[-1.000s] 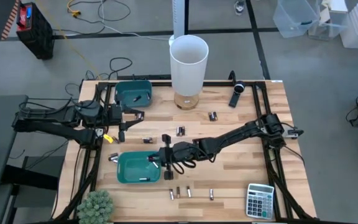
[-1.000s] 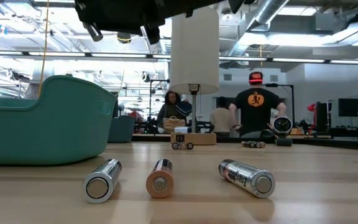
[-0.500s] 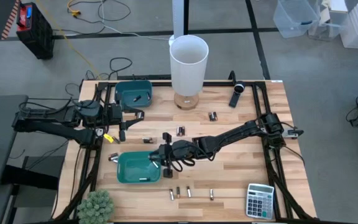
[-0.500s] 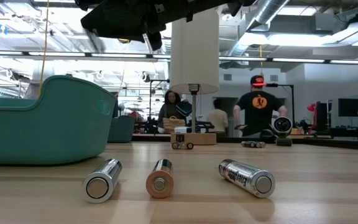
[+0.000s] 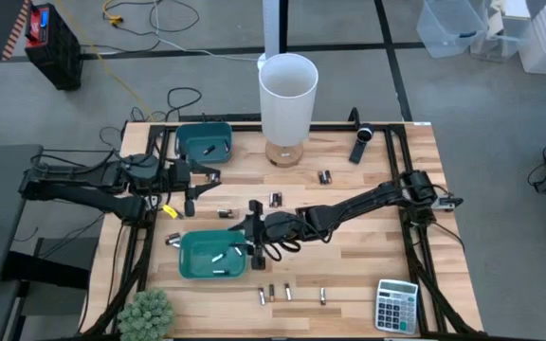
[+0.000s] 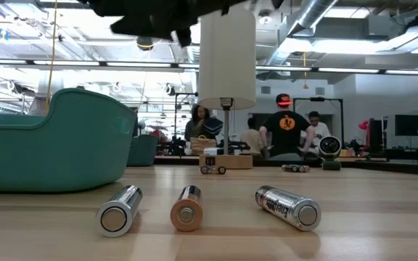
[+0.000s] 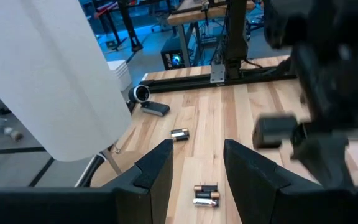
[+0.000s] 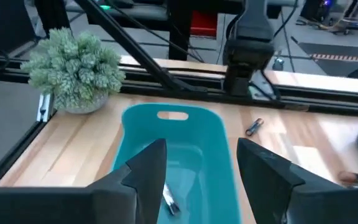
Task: Sort batteries
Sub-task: Put the black battery into the blue bin
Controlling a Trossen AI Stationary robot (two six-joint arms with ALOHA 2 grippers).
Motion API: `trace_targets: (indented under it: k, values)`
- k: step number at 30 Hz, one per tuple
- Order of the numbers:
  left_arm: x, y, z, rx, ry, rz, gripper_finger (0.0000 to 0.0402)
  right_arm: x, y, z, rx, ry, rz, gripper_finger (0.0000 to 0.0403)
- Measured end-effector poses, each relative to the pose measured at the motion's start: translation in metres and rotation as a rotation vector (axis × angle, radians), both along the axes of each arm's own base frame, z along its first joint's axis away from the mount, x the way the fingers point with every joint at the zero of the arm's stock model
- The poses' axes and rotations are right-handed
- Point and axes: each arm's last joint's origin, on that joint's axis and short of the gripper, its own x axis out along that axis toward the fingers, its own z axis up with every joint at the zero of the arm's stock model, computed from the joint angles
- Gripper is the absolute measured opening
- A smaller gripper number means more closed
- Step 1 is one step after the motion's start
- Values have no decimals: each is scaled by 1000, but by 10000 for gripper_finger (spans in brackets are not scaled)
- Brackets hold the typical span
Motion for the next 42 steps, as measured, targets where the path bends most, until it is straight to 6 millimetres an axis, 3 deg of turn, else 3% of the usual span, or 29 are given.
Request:
trace_targets:
  k: [6, 9, 15, 19, 24, 30, 35, 39, 42]
  values:
    - [0, 0, -1, -4, 8, 3, 137, -13, -9, 13, -112, 70, -101, 194]
    - [0, 1, -4, -9, 34, 49, 137, -26, -17, 20, -94, 0, -118, 190]
    - [-2, 4, -8, -13, 72, 152, 137, -89, -58, -14, -11, -107, -252, 186]
    - [-3, 4, -13, -29, 114, 176, 137, -130, -79, -8, 58, -220, -317, 186]
    - [-1, 8, -26, 55, 249, 310, 137, -160, -85, 0, 54, -244, -322, 185]
    - [11, 11, -28, 82, 482, 335, 137, -172, -93, 1, 2, -215, -336, 185]
    - [26, 20, -29, -40, 851, 446, 137, -173, -99, -4, -22, -157, -354, 185]
    - [34, 28, -43, -105, 1163, 499, 137, -172, -103, -5, -26, -157, -368, 185]
    - [38, 34, -55, -151, 1279, 491, 139, -172, -106, -4, -29, -160, -376, 185]
